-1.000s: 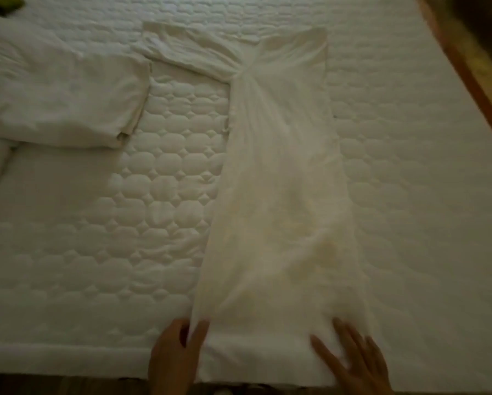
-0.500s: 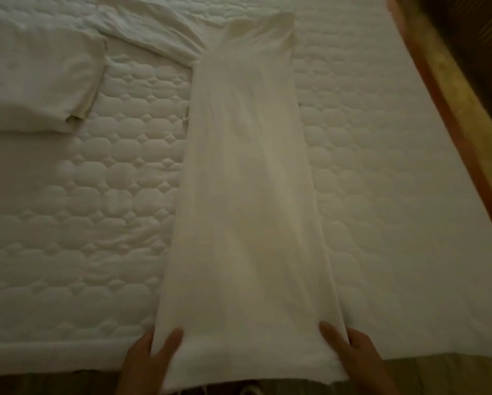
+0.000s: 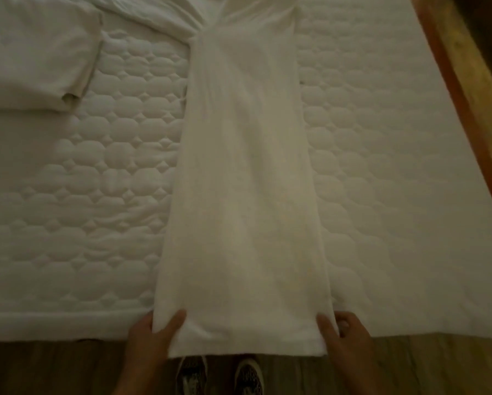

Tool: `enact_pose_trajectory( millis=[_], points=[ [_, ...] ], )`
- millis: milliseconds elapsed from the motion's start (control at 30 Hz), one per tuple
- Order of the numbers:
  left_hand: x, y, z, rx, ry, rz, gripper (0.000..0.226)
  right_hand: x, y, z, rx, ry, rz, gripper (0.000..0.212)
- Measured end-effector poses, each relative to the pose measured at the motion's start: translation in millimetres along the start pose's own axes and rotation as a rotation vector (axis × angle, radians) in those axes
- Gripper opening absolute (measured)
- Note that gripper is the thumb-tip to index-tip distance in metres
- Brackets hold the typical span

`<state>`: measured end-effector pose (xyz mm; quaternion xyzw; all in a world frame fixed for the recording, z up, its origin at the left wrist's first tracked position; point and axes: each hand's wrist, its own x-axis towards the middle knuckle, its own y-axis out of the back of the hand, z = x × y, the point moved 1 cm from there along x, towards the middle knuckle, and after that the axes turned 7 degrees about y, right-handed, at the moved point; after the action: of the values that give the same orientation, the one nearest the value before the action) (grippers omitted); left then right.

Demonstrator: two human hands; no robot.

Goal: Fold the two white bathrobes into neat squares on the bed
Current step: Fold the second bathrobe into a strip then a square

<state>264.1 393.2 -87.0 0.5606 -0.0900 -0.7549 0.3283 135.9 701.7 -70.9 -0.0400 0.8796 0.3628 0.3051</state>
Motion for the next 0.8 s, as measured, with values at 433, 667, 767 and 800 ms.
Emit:
enact_pose_trajectory(
  millis=[433, 667, 767, 800],
  points=[
    [64.7, -95.2, 186.9, 1.052, -1.093, 0.228, 0.061, 128.7, -107.2, -176.7, -0.800, 0.967, -0.044, 0.061],
    [35.9, -32.4, -27.0, 0.878, -1.001, 0.152, 0.061, 39.1, -67.9, 17.4, -0.742, 0.996, -0.074, 0.060],
    [22.7, -16.4, -56.4, 0.637, -0.843, 0.123, 0.070, 29.6, -55.0, 34.6, -0.688, 0.940, -0.055, 0.062],
    [20.0, -12.6, -52.3, 0.532, -0.761, 0.116, 0.078, 29.7, -52.5, 31.8, -0.620, 0.912, -0.062, 0.066]
  ],
)
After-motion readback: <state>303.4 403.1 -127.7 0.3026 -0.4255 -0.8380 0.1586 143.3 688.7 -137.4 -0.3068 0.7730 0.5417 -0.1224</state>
